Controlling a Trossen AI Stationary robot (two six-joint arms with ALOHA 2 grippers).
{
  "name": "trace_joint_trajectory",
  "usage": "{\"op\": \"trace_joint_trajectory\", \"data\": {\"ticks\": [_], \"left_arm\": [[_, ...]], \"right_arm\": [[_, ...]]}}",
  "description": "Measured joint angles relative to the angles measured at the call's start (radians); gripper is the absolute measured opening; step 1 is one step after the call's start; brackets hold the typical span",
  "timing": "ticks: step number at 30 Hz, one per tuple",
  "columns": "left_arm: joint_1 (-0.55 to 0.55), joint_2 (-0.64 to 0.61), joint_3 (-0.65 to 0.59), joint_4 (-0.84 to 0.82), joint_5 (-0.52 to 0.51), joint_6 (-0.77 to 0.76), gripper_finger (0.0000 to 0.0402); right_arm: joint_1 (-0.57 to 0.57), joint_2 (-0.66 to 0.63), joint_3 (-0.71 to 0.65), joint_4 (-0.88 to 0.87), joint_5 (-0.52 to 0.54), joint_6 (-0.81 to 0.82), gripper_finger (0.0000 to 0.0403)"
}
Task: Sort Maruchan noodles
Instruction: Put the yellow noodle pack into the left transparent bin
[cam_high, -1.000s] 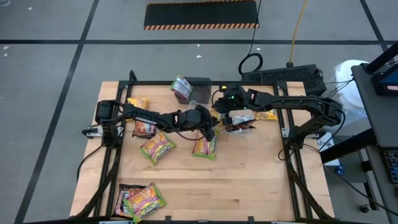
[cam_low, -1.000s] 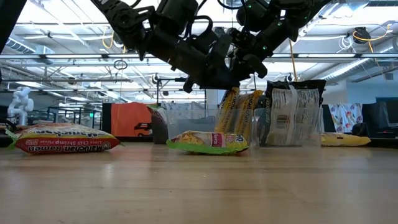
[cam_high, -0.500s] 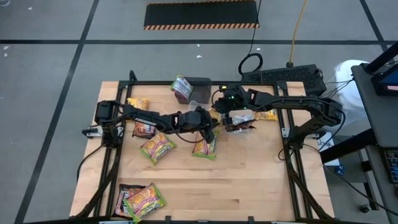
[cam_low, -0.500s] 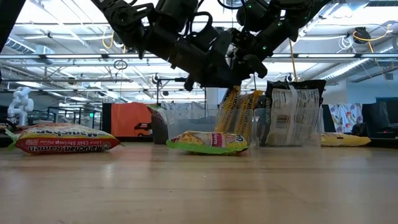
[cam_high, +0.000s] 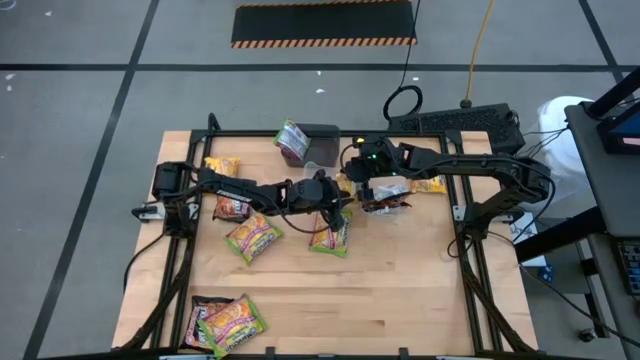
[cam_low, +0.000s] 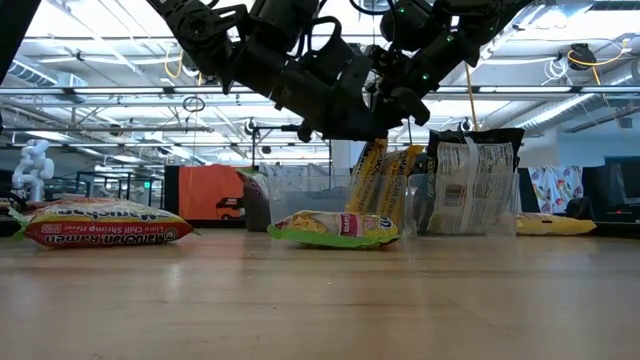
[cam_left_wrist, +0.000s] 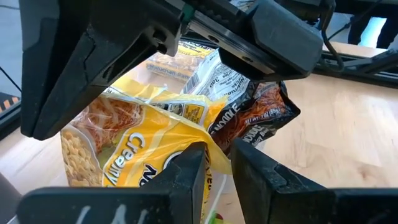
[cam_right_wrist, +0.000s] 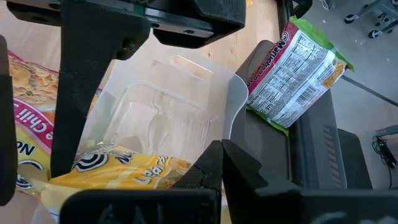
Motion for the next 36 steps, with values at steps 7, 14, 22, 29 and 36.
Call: {"op": "trace_joint_trajectory", "data": {"ticks": [7,14,22,29,36], "left_arm": [[0.000,-0.003,0.000,0.000,-0.006,0.057,0.0083],[0.000,-0.006,0.000,0.000,-0.048,0.109,0.0083],[-0.005,-0.006,0.000,-0.058,-0.053,0.108,0.0083],[-0.024,-0.008,0.000,-0.056,-0.068,0.207,0.0083],[-0.028,-0.035,0.000,-0.075,-0.171,0.240,0.0083]], "right_arm": [[0.000,0.000,0.000,0.000,0.000,0.000,0.0000],[0.000,0.000,0.000,0.000,0.000,0.000,0.0000],[0.000,0.000,0.000,-0.001,0.000,0.000,0.0000],[0.000,0.000,0.000,-0.001,0.000,-0.001,0.0000],[0.000,0.000,0.000,0.000,0.000,-0.002,0.0000]]}}
